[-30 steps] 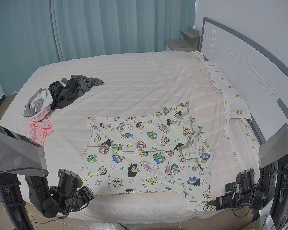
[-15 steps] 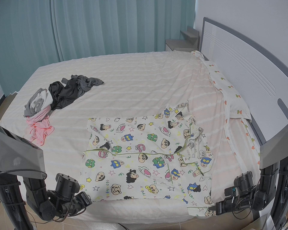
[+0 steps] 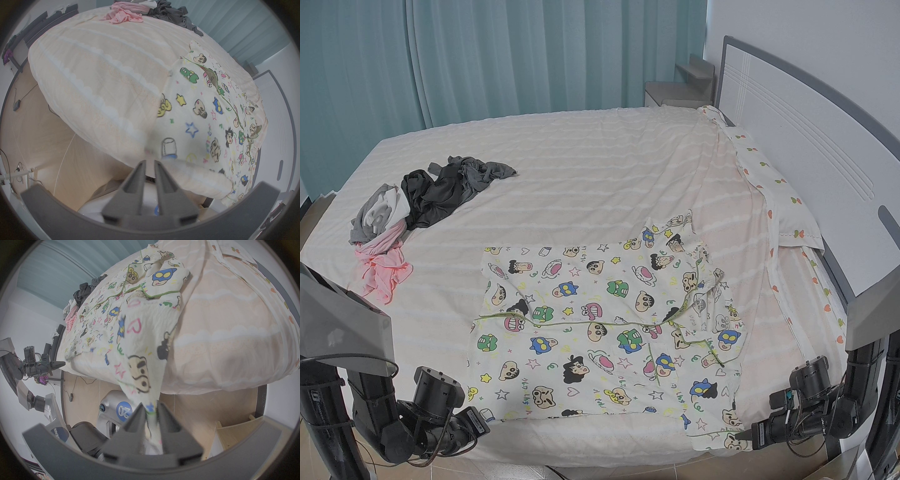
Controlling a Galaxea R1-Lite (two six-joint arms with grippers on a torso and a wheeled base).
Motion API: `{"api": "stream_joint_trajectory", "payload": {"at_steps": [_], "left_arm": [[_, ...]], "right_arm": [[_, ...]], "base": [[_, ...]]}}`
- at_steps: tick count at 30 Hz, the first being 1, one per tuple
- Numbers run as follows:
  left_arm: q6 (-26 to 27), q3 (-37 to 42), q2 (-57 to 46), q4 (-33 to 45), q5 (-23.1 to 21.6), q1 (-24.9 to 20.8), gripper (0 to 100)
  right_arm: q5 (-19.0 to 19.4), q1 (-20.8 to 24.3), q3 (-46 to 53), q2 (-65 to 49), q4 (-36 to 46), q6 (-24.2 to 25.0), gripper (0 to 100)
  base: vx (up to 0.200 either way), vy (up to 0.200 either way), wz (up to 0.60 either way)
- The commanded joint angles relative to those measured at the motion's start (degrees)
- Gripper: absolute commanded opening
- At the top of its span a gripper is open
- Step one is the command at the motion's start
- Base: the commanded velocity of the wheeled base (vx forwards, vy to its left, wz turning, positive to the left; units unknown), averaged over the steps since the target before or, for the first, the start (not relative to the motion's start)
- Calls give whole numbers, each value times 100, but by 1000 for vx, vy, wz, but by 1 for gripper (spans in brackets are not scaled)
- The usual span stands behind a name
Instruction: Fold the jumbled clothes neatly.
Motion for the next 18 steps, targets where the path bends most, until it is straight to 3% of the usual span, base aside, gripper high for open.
{"api": "stream_joint_trajectory", "payload": {"at_steps": [1, 4, 9, 12, 18], "left_arm": [[-22, 91, -20, -33, -5, 18, 100], [-30, 223, -125, -139, 13, 89, 100], [-39, 293, -855, -235, -137, 721, 100], [-57, 293, -1444, -270, -699, 1152, 100], [-329, 284, -2322, -270, -2510, 2075, 100]], "right_arm": [[-25, -48, 99, -113, -6, 6, 100], [-104, -145, 99, -315, 3, 33, 100], [-96, -646, 99, -1036, 117, 85, 100], [-69, -1015, 99, -1607, 161, 129, 100], [133, -1586, -191, -2574, -85, 454, 100]], "base": [[0, 0, 0], [0, 0, 0], [0, 0, 0], [0, 0, 0], [0, 0, 0]]}}
